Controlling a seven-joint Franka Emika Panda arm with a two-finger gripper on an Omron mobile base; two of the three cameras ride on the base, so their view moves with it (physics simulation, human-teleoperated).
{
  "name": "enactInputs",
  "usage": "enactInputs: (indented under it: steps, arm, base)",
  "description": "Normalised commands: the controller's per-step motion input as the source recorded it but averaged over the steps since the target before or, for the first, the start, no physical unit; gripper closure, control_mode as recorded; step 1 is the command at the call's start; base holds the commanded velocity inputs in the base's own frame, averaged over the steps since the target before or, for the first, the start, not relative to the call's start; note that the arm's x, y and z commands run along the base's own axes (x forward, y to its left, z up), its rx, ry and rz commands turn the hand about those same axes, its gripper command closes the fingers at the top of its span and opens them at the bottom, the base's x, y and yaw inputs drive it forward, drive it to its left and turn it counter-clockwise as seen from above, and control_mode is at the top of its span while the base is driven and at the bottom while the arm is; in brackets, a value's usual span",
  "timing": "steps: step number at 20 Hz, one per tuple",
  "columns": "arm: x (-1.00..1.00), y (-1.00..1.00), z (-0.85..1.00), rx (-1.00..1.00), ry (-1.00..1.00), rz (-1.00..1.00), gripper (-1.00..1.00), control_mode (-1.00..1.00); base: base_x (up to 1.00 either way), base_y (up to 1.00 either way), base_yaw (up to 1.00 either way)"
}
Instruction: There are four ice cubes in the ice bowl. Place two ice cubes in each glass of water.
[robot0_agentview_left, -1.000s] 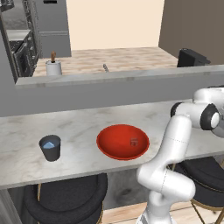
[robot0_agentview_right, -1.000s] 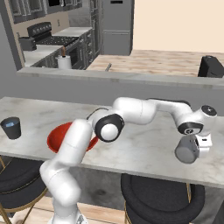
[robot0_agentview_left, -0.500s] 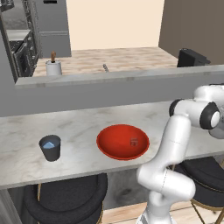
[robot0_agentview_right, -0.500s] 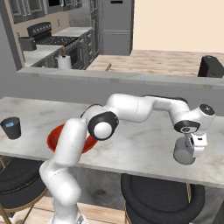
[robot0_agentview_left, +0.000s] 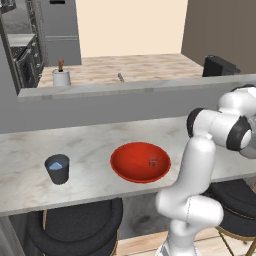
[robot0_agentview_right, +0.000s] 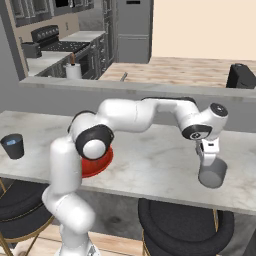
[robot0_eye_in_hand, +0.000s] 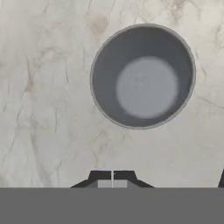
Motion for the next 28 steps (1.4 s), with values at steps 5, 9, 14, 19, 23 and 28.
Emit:
enactInputs:
  steps: [5,9,14,19,23,28]
  arm:
    - [-0.69,0.32,0.95,0.00,-0.02,0.00,1.00,-1.00]
    - [-0.93,0.75,0.43,-0.06,0.04,0.08,1.00,-1.00]
    - [-0.81,0.99,0.32,-0.19,0.24,0.24,1.00,-1.00]
    - [-0.57,1.00,0.06,-0.26,0.04,0.30,1.00,-1.00]
    - [-0.44,0.99,0.00,-0.11,-0.19,0.28,1.00,-1.00]
    - [-0.12,0.99,0.00,-0.03,-0.18,0.23,1.00,-1.00]
  base:
    - [0.00,0.00,0.00]
    - [0.00,0.00,0.00]
    - [0.00,0.00,0.00]
    - [0.00,0.00,0.00]
    - [0.00,0.00,0.00]
    - [0.00,0.00,0.00]
